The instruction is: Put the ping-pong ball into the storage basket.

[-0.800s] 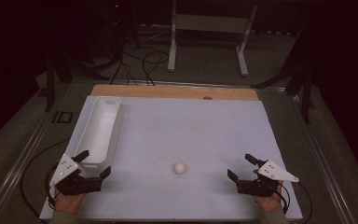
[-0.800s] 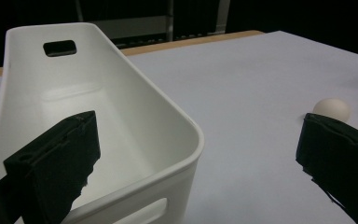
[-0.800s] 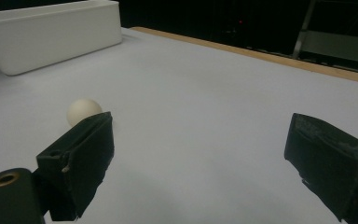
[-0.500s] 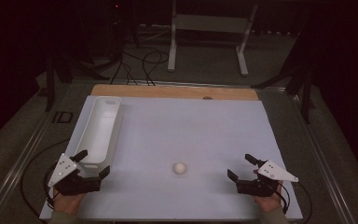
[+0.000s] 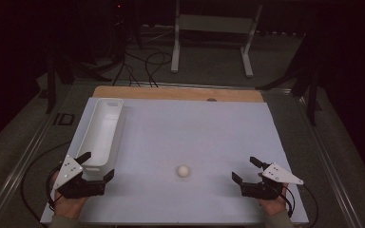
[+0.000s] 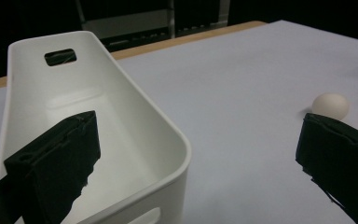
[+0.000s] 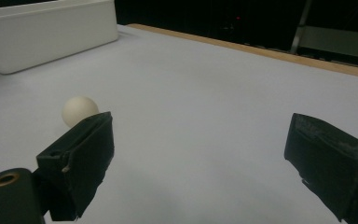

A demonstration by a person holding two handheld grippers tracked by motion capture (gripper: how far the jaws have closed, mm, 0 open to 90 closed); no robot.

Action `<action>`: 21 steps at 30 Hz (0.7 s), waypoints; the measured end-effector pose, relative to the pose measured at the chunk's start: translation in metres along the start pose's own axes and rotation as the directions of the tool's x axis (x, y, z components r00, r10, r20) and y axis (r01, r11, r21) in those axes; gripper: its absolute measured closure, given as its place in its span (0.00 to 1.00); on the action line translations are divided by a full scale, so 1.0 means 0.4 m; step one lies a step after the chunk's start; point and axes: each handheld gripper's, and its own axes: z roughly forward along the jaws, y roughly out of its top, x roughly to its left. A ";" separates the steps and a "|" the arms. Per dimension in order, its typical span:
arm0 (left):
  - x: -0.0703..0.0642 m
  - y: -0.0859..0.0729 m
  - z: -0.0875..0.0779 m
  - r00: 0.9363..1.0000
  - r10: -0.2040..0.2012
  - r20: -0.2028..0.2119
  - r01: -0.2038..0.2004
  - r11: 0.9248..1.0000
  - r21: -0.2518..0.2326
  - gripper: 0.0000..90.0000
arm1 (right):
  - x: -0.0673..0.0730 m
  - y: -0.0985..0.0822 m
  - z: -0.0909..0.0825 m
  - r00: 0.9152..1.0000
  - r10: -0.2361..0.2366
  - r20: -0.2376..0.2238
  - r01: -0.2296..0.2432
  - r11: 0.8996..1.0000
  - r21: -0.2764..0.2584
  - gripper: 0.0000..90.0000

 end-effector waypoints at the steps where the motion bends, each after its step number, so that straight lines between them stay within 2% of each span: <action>1: -0.003 0.004 0.000 1.000 0.002 -0.004 -0.002 1.000 -0.002 0.00 | 0.000 0.000 0.000 1.000 -0.002 0.001 0.002 1.000 0.000 0.09; 9: -0.018 0.029 0.016 1.000 0.014 0.023 -0.015 1.000 0.018 0.00 | -0.003 0.001 -0.001 1.000 -0.001 0.001 0.001 1.000 0.001 0.09; 16: -0.054 0.047 0.057 0.997 0.032 0.071 -0.035 0.999 0.032 0.00 | -0.004 0.001 -0.001 1.000 0.003 0.005 -0.004 1.000 0.002 0.09; 21: -0.068 0.057 0.074 0.996 0.036 0.076 -0.040 0.998 0.044 0.00 | -0.005 0.001 -0.002 1.000 0.003 0.008 -0.003 1.000 0.003 0.09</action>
